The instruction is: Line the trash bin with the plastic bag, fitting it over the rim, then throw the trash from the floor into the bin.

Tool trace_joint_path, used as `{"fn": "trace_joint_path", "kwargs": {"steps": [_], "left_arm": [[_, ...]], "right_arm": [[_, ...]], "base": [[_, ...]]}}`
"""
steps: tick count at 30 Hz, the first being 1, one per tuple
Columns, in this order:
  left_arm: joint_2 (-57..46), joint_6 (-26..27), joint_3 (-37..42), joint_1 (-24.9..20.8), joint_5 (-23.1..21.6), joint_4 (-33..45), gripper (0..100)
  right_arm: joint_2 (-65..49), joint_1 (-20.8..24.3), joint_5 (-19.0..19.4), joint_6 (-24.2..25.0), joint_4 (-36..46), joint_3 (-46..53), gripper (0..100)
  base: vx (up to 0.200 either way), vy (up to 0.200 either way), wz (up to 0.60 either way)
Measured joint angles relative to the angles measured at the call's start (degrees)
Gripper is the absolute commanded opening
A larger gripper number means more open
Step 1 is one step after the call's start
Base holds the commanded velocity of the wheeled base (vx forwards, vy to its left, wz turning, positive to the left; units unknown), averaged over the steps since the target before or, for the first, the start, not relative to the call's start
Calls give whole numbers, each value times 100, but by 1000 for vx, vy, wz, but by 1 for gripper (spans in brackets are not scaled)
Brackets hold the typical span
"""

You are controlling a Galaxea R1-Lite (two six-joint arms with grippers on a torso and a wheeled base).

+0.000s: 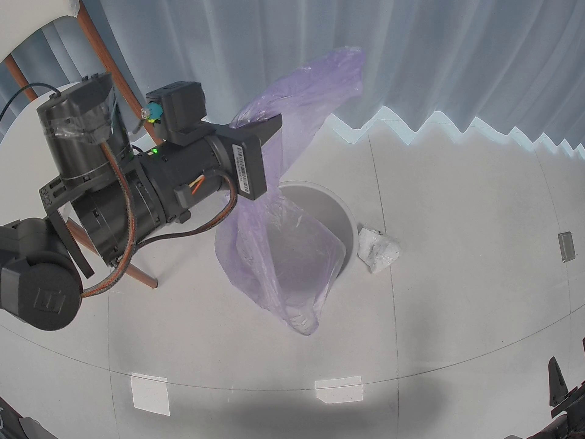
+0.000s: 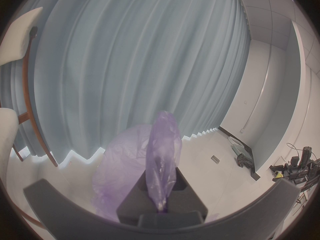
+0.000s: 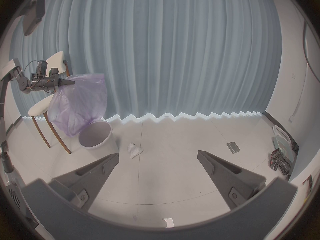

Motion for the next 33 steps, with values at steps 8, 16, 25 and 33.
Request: {"fn": "trace_joint_path", "kwargs": {"steps": [8, 16, 25, 33], "left_arm": [[61, 0, -11, -133, 2, -2, 0], [140, 1, -74, -273, 0, -5, 0], [319, 1, -256, -428, -4, -2, 0], [557, -13, -678, -551, -6, -2, 0]], "right_arm": [[0, 0, 0, 0, 0, 0, 100], [0, 0, 2, 0, 0, 0, 100], [0, 0, 0, -2, 0, 0, 100], [0, 0, 0, 0, 0, 0, 100]], "base": [[0, 0, 0], [0, 0, 0], [0, 0, 0], [0, 0, 0]]}}
